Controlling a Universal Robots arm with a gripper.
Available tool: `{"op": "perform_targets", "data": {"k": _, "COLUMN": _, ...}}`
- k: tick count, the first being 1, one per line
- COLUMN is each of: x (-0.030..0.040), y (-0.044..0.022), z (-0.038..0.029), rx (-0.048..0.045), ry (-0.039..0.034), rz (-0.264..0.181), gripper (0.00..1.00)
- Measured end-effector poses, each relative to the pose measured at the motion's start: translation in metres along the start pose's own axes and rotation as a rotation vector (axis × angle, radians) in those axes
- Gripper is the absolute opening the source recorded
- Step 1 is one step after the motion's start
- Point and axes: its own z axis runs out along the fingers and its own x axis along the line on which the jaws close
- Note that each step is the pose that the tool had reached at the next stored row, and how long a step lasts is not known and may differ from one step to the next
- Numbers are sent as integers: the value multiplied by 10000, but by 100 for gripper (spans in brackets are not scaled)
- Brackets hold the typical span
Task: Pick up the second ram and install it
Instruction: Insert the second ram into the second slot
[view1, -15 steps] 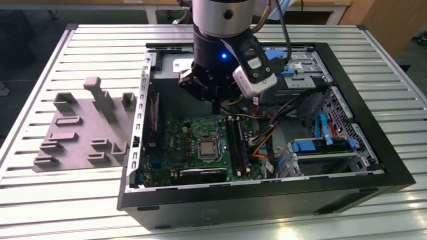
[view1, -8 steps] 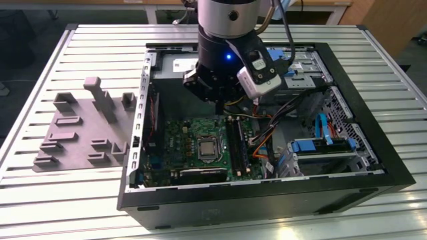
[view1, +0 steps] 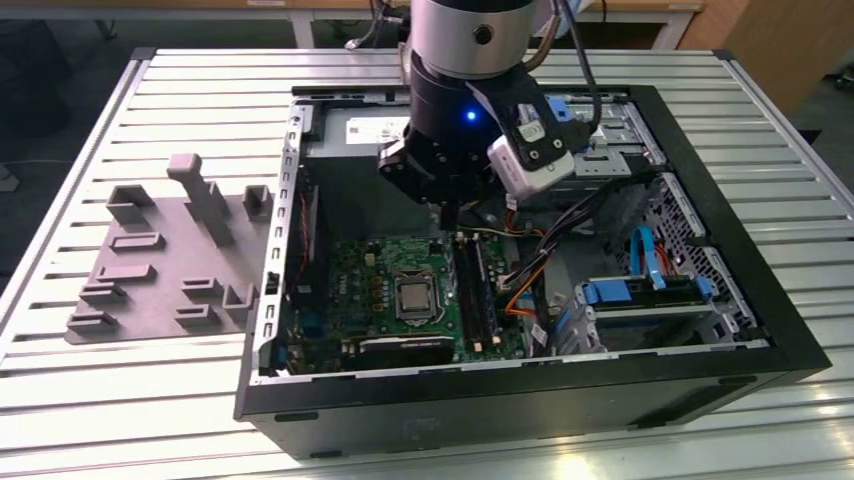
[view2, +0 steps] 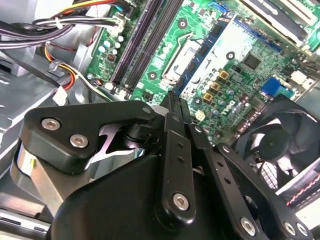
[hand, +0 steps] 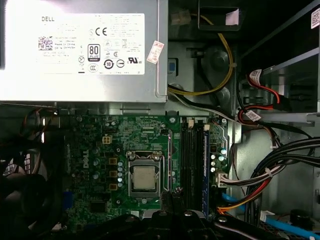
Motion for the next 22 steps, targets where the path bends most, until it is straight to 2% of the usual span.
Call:
{"op": "perform_targets", "data": {"k": 9, "x": -96, "y": 1, "z": 20, "rx": 2, "ry": 2, "rz": 52, "gripper": 11}}
{"op": "perform_targets", "data": {"k": 22, "x": -148, "y": 3, "z": 73, "rx": 0, "ry": 1, "rz": 61, "gripper": 11}}
